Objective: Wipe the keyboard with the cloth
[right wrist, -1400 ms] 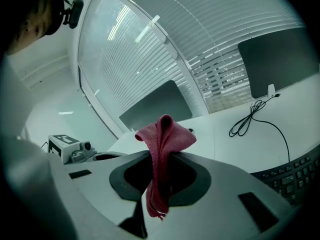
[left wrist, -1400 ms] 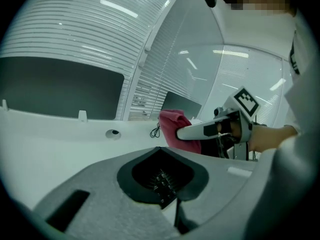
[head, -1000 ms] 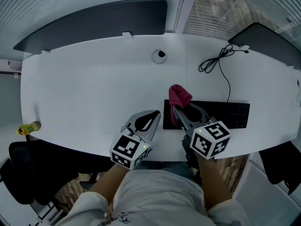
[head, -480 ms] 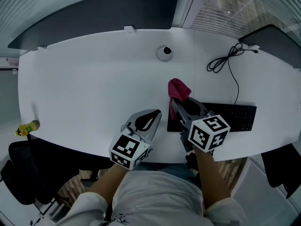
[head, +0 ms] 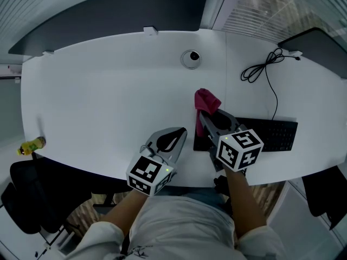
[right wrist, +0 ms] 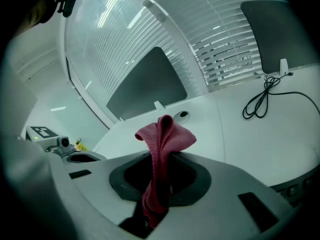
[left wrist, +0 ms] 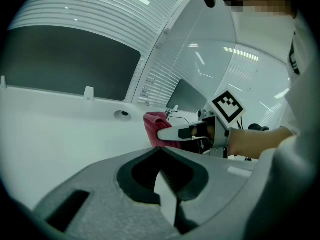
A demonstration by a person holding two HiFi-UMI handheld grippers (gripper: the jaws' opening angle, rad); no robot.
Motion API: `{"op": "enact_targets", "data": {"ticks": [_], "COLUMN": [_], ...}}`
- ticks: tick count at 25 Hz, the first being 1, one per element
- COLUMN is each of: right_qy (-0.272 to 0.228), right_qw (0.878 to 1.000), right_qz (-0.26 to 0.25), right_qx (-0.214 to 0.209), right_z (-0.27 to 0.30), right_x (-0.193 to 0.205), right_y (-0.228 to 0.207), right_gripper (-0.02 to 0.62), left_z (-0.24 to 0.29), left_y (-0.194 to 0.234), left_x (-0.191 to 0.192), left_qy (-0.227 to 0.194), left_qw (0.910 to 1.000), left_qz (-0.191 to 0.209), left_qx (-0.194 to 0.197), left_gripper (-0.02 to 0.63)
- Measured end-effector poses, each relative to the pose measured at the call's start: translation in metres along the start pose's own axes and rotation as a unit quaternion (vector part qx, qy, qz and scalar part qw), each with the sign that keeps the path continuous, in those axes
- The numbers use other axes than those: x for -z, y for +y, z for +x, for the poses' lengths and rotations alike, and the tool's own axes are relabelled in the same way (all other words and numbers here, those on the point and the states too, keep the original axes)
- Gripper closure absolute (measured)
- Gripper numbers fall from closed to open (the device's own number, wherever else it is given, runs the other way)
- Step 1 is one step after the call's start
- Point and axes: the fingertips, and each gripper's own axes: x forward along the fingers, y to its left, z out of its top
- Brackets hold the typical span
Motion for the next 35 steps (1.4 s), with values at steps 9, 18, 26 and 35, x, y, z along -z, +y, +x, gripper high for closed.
{"op": "enact_targets", "data": {"ticks": [9, 18, 26, 35], "right_qy": [-0.002, -0.011, -0.017, -0.023], "right_qw": [1.000, 1.000, 0.999, 0.998], "right_qz": [0.005, 0.013, 0.018, 0.019], "right_qx": [0.011, 0.022, 0.034, 0.052], "right_z": [-0.012, -0.031, -0.054, -0.083], "right_x": [0.003, 0.006, 0.005, 0.004], "right_y": [-0.016, -0.038, -0.064, -0.094], "right_gripper": [0.532, 0.532, 0.532, 0.532], "left_z": [0.006, 0.018, 0.032, 0.049], "left_y": [-0.011, -0.029, -0.049, -0.073], "left_x": [0.002, 0.005, 0.007, 0.006], "left_qy": [0.004, 0.014, 0.018, 0.020], "left_qw": [1.0000, 0.9998, 0.9996, 0.9995], "left_qz": [0.002, 0.016, 0.019, 0.018], "left_qx": [0.003, 0.007, 0.011, 0.015], "left_gripper": [0.595, 0.595, 0.595, 0.595]}}
